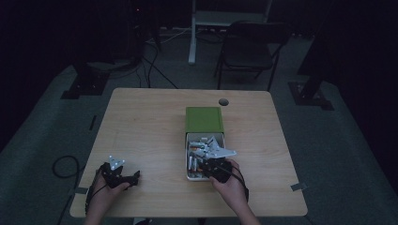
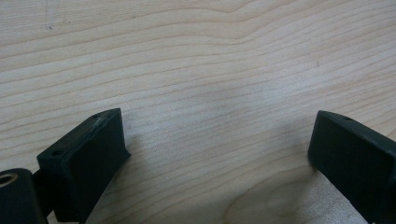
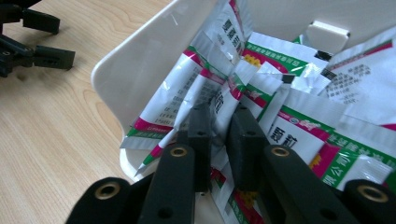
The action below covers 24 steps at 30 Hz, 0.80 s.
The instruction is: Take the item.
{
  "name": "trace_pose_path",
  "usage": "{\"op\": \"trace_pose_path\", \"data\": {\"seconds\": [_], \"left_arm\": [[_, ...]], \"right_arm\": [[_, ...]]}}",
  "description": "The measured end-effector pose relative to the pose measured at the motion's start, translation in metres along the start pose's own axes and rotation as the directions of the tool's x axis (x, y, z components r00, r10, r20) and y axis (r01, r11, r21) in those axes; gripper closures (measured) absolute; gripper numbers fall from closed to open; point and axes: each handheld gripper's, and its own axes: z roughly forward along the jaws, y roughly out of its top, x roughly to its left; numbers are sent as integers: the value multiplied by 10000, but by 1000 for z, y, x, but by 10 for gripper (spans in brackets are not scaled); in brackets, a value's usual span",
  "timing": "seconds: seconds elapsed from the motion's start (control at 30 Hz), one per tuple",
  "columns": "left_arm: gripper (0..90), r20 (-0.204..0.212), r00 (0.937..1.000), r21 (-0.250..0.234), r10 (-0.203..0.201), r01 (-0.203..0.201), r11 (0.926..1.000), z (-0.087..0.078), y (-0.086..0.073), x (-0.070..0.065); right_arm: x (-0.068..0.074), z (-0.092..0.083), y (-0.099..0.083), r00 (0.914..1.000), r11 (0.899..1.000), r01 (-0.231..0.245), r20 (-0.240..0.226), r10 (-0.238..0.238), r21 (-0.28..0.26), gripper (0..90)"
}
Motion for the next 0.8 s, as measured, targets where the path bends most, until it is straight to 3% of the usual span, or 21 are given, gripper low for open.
{"op": "trace_pose_path", "data": {"seconds": [0.27, 0.8], "left_arm": [[47, 0, 10000, -11, -12, 12, 10000, 0, 0, 0], [47, -1, 10000, 10, 13, -13, 10000, 0, 0, 0]], "right_arm": [[-1, -11, 4, 9990, 9985, -444, -127, 440, -335, 869], [-8, -39, 17, 9992, 9928, -395, -86, 388, -1131, 899]]}}
